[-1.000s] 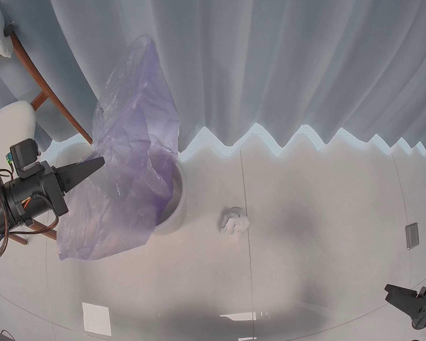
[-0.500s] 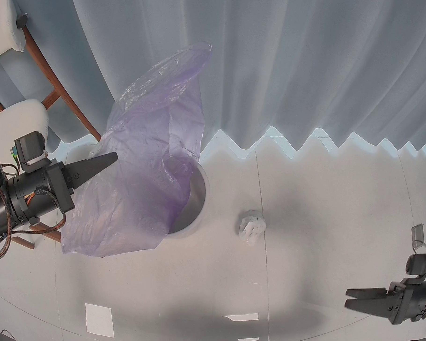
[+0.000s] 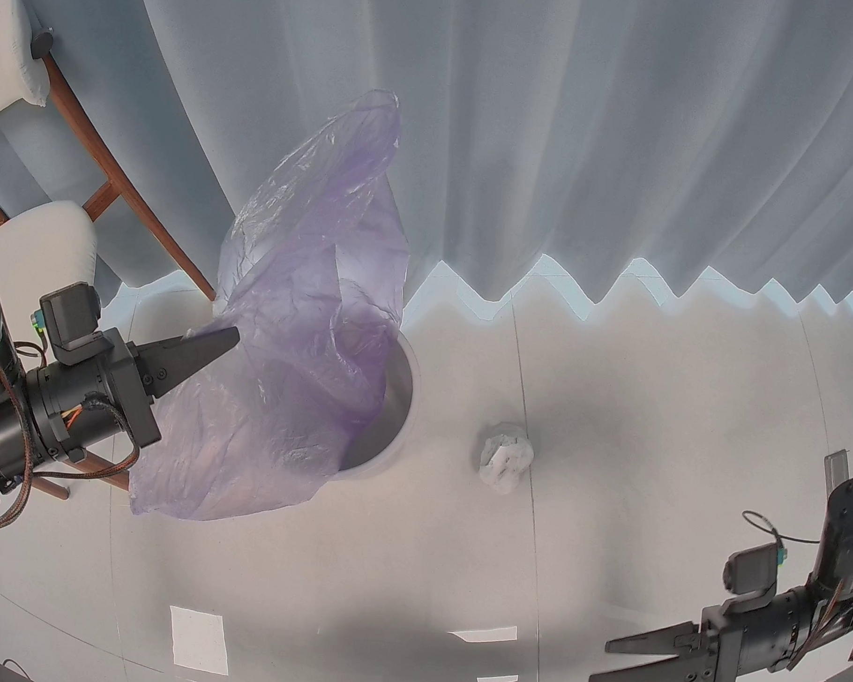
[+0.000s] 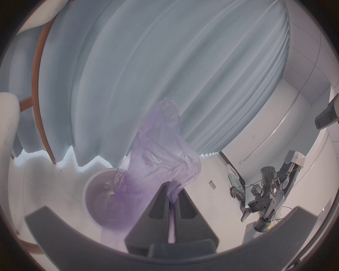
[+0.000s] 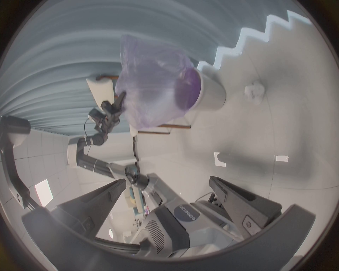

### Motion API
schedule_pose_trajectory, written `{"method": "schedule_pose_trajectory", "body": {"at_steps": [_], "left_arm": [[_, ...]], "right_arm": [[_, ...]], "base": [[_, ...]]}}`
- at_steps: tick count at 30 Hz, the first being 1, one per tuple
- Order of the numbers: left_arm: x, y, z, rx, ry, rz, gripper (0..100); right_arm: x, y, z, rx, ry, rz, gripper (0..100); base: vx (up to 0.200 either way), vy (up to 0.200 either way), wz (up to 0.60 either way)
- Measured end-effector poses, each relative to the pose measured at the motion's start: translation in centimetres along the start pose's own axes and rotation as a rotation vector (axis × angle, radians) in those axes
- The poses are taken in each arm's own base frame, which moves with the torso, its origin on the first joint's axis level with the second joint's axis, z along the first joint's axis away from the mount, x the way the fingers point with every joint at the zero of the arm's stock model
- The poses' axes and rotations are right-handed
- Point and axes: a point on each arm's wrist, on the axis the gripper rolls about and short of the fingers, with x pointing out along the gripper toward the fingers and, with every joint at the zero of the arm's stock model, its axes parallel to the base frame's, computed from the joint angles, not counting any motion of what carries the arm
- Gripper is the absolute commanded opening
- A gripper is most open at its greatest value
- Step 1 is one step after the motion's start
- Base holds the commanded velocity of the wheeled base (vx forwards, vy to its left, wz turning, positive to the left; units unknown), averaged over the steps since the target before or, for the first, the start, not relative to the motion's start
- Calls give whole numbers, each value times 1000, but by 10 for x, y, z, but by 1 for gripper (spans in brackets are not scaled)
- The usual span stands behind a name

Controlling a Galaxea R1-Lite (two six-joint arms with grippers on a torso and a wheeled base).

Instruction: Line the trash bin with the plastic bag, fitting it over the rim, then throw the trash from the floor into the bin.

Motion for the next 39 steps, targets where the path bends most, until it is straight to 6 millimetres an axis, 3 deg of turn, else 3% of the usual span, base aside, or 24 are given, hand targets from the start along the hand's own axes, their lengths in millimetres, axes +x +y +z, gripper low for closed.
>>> {"method": "schedule_pose_trajectory", "body": {"at_steps": [8, 17, 22, 39], "left_arm": [[2, 1, -2, 0, 8, -1, 0], [1, 2, -1, 2, 5, 7, 0], [1, 2, -1, 6, 3, 9, 0], [1, 2, -1, 5, 3, 8, 0]], "right_arm": [[28, 0, -9, -25, 132, 34, 100], [64, -1, 5, -111, 39, 142, 100], [82, -4, 7, -65, 2, 167, 100], [108, -16, 0, -33, 26, 152, 100]], "base": [[0, 0, 0], [0, 0, 0], [0, 0, 0], [0, 0, 0]]}}
